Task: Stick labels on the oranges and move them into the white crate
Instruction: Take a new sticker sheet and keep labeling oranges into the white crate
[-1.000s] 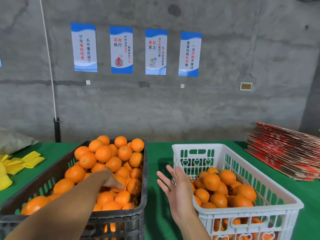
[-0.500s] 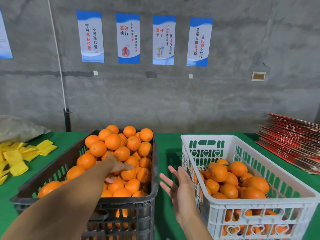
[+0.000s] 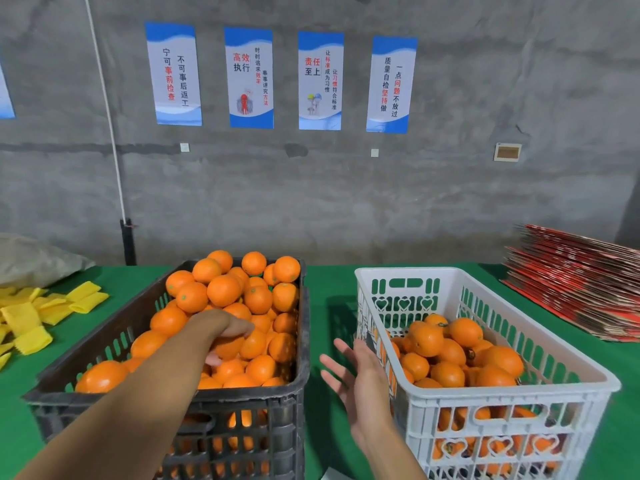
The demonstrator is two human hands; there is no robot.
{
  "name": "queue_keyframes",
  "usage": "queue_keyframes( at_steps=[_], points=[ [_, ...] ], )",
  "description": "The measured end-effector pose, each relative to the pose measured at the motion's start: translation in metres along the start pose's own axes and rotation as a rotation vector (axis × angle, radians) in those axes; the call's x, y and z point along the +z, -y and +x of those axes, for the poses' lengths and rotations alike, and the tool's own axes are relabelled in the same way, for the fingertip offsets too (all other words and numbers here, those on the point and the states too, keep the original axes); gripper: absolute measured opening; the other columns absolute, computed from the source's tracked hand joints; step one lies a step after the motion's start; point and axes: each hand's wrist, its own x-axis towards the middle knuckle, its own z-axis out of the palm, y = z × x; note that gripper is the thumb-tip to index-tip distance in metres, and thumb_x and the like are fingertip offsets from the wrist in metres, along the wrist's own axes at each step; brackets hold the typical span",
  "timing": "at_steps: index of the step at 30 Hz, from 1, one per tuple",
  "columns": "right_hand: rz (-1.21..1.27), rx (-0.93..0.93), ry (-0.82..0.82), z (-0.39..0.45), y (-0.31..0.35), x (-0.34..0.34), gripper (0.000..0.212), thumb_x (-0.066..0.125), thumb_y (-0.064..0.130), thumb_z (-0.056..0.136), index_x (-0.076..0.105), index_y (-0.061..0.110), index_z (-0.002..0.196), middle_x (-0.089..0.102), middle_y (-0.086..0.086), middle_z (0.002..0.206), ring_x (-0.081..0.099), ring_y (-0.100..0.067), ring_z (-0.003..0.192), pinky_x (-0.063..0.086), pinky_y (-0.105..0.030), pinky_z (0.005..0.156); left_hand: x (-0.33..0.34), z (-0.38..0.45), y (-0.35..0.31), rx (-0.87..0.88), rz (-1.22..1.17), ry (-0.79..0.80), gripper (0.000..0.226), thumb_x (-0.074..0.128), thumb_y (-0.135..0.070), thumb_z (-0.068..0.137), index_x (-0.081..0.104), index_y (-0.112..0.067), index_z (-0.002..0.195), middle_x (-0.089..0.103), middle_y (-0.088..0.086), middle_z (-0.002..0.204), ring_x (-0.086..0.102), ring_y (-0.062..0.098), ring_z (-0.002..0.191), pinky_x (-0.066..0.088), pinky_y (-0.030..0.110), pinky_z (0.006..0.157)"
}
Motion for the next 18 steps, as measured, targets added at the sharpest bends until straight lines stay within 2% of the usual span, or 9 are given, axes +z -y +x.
queue_keyframes(
  at_steps=[2, 4, 8, 11, 12, 14, 16, 17, 18],
  points=[
    [-0.014, 0.025, -0.004, -0.003, -0.002, -0.001, 0.025, 0.049, 0.024, 0.108, 0.05, 0.022, 0.133, 0.07, -0.006, 0.125, 0.076, -0.031, 0.096, 0.06, -0.046, 0.085, 0.002, -0.012, -0.003, 0.055, -0.002, 0.014, 0.082, 0.062, -0.063, 0.086, 0.038, -0.009, 0.143, 0.051, 0.018, 0.124, 0.07, 0.031, 0.084, 0.064, 0.039, 0.075],
    [-0.035, 0.035, 0.018, -0.008, -0.004, -0.003, 0.023, 0.05, 0.024, 0.107, 0.05, 0.023, 0.13, 0.07, -0.005, 0.124, 0.076, -0.03, 0.095, 0.06, -0.045, 0.083, 0.004, -0.032, -0.01, 0.146, 0.02, -0.061, 0.085, 0.061, -0.068, 0.084, 0.042, -0.009, 0.142, 0.054, 0.019, 0.122, 0.072, 0.032, 0.078, 0.064, 0.043, 0.07],
    [-0.117, 0.049, -0.002, -0.015, -0.013, -0.019, 0.025, 0.054, 0.023, 0.106, 0.048, 0.022, 0.131, 0.072, -0.007, 0.119, 0.077, -0.029, 0.094, 0.062, -0.041, 0.077, 0.017, -0.066, -0.011, 0.229, 0.047, -0.117, 0.079, 0.06, -0.068, 0.082, 0.051, -0.001, 0.124, 0.064, 0.02, 0.096, 0.075, 0.033, 0.063, 0.064, 0.047, 0.067],
    [-0.218, 0.074, -0.048, -0.021, -0.024, -0.039, 0.031, 0.058, 0.014, 0.103, 0.045, 0.02, 0.131, 0.072, -0.01, 0.112, 0.076, -0.028, 0.091, 0.063, -0.041, 0.08, 0.032, -0.08, -0.007, 0.316, 0.082, -0.186, 0.082, 0.055, -0.073, 0.082, 0.058, -0.003, 0.124, 0.067, 0.018, 0.106, 0.074, 0.034, 0.088, 0.062, 0.041, 0.081],
    [-0.311, 0.062, -0.062, -0.023, -0.03, -0.049, 0.032, 0.058, 0.012, 0.103, 0.044, 0.019, 0.132, 0.071, -0.009, 0.11, 0.075, -0.027, 0.091, 0.062, -0.043, 0.086, 0.038, -0.081, -0.005, 0.331, 0.097, -0.21, 0.086, 0.052, -0.075, 0.083, 0.056, -0.004, 0.13, 0.065, 0.018, 0.119, 0.07, 0.035, 0.1, 0.058, 0.038, 0.084],
    [-0.738, -0.064, -0.056, -0.031, -0.041, -0.073, 0.027, 0.054, 0.016, 0.105, 0.049, 0.018, 0.132, 0.07, -0.004, 0.11, 0.072, -0.02, 0.097, 0.057, -0.04, 0.096, 0.05, -0.08, 0.001, 0.36, 0.08, -0.218, 0.085, 0.048, -0.078, 0.085, 0.055, -0.004, 0.126, 0.06, 0.018, 0.131, 0.062, 0.036, 0.11, 0.05, 0.038, 0.082],
    [-1.261, -0.259, 0.052, -0.04, -0.051, -0.1, 0.014, 0.049, 0.017, 0.105, 0.061, 0.018, 0.112, 0.068, -0.001, 0.102, 0.065, -0.015, 0.09, 0.054, -0.029, 0.087, 0.059, -0.079, 0.005, 0.378, 0.04, -0.189, 0.079, 0.046, -0.078, 0.088, 0.06, -0.005, 0.113, 0.061, 0.018, 0.121, 0.062, 0.035, 0.105, 0.045, 0.039, 0.082],
    [-1.451, -0.311, 0.129, -0.043, -0.054, -0.11, 0.016, 0.047, 0.015, 0.103, 0.063, 0.017, 0.101, 0.065, -0.002, 0.097, 0.062, -0.016, 0.085, 0.051, -0.028, 0.08, 0.061, -0.079, 0.006, 0.388, 0.019, -0.181, 0.072, 0.046, -0.078, 0.088, 0.06, -0.008, 0.1, 0.061, 0.015, 0.106, 0.061, 0.032, 0.093, 0.043, 0.04, 0.083],
    [-1.592, -0.315, 0.199, -0.046, -0.058, -0.12, 0.019, 0.047, 0.014, 0.102, 0.065, 0.014, 0.099, 0.062, -0.003, 0.099, 0.061, -0.018, 0.087, 0.05, -0.03, 0.081, 0.061, -0.079, 0.007, 0.391, -0.003, -0.186, 0.065, 0.046, -0.079, 0.088, 0.053, -0.014, 0.085, 0.056, 0.009, 0.09, 0.056, 0.027, 0.079, 0.042, 0.04, 0.082]
  ],
)
